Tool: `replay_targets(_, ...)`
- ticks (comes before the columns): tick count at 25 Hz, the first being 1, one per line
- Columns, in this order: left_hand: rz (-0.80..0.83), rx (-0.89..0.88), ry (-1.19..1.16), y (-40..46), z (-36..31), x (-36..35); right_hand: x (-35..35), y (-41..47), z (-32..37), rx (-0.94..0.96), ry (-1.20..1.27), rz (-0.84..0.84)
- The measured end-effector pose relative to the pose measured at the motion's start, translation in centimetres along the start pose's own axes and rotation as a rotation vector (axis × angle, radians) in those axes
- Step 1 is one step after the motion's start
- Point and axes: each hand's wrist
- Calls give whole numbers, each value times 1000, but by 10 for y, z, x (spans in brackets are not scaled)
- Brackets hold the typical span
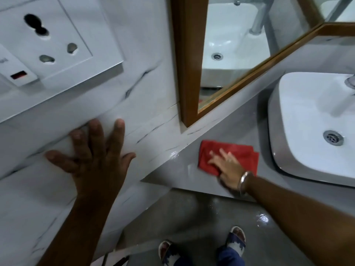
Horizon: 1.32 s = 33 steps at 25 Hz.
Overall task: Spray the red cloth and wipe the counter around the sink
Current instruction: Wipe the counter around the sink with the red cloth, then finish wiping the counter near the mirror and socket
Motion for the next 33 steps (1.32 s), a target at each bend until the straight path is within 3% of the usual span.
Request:
replay_targets(3,44,105,-4,5,-18,2,-20,-52,3,88,-70,39)
replay_targets(6,162,217,-105,10,-65,9,-17,-84,-9,-27,-103,-144)
replay_targets(7,177,156,-156,8,-87,12,-16,-91,-18,-74,-108,-210)
replay_targets(9,183,-125,-343,-2,-138,10,-5,-96,-37,-171,-127,-281)
replay_targets(11,291,-447,-612,-11,-187,0,9,-88,-46,-231,-81,-202)
replay_targets(13,425,-624,-768,-9,-216,-12,12,-80,-45,-177,-49,-128)
replay_targets(16,552,-735,-834,2,-226,-39,1,-89,-39,-122,-62,-78)
replay_targets(20,566,-872,-767,16,-223,-69,-1,-83,-41,-164,-118,-58)
replay_targets(25,565,-881,-945,57,-222,-45,25,-84,-45,-359,159,26)
replay_targets(29,602,-1212,-1005,97,-252,15,35,-172,-70,-458,268,136)
replay_targets(33,561,-1553,-1032,111,-363,109,11,-312,-127,-719,459,32)
Point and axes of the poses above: each hand's wrist, its own y-axis towards the middle knuckle, its own x-axis out of the back of the hand, z = x × y, and after that the axes turned 14 degrees about -x, right-handed
